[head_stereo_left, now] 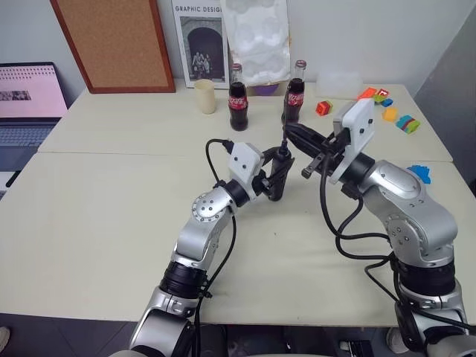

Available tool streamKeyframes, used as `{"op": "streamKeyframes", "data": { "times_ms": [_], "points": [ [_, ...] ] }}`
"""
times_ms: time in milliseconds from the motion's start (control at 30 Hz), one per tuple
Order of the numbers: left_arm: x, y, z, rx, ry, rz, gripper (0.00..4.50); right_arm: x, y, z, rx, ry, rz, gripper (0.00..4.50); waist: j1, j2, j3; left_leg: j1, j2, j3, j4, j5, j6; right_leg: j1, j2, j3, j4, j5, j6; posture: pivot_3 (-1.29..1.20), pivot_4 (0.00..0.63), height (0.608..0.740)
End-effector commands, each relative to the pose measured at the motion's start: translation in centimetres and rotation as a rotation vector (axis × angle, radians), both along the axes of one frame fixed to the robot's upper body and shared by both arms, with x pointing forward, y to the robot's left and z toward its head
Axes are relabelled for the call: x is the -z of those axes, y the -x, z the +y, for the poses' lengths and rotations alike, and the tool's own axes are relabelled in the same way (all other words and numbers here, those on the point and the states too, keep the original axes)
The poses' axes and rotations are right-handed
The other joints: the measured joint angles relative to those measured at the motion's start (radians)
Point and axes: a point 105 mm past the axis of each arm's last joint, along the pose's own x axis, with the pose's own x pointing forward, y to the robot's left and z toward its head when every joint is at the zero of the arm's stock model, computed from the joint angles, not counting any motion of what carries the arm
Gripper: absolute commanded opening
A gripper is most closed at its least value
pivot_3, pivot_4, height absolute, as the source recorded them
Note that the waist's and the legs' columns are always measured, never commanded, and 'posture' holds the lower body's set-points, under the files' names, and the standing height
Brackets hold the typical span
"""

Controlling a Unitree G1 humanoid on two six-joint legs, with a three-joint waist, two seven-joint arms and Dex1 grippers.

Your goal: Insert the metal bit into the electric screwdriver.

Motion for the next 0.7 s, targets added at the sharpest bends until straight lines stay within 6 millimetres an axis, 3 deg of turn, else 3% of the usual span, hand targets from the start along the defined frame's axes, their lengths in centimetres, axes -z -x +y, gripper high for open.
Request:
{"op": "streamKeyframes", "data": {
  "times_ms": [33,333,567,700],
  "points": [
    [-1.3,0.7,-0.5,0.027,0.02,-0.058,1.64,1.8,-0.6,-0.6,0.034,0.005,0.099,0.0,0.0,0.0,0.0,0.0,0.0,0.0,0.0,0.0,0.0,0.0,0.0,0.0,0.0,0.0,0.0,0.0,0.15,0.74],
    [-1.3,0.8,-0.6,0.034,0.019,-0.06,1.64,0.9,-0.1,-0.3,-0.008,-0.055,0.105,0.0,0.0,0.0,0.0,0.0,0.0,0.0,0.0,0.0,0.0,0.0,0.0,0.0,0.0,0.0,0.0,0.0,0.15,0.74],
    [-1.4,0.9,-0.7,0.04,0.018,-0.062,1.64,-1.7,0.6,-0.6,-0.048,-0.167,0.037,1.42,0.0,0.0,0.0,0.0,0.0,0.0,-0.001,0.0,0.0,0.0,0.0,0.0,-0.001,0.0,0.0,0.0,0.15,0.74],
    [-1.4,0.9,-0.7,0.041,0.02,-0.063,1.64,-3.2,1.0,-2.0,-0.051,-0.219,-0.001,2.41,0.001,0.0,0.0,-0.001,0.0,0.0,-0.001,0.0,0.0,0.0,0.0,0.0,-0.002,0.0,0.0,0.0,0.15,0.74]
  ]
}}
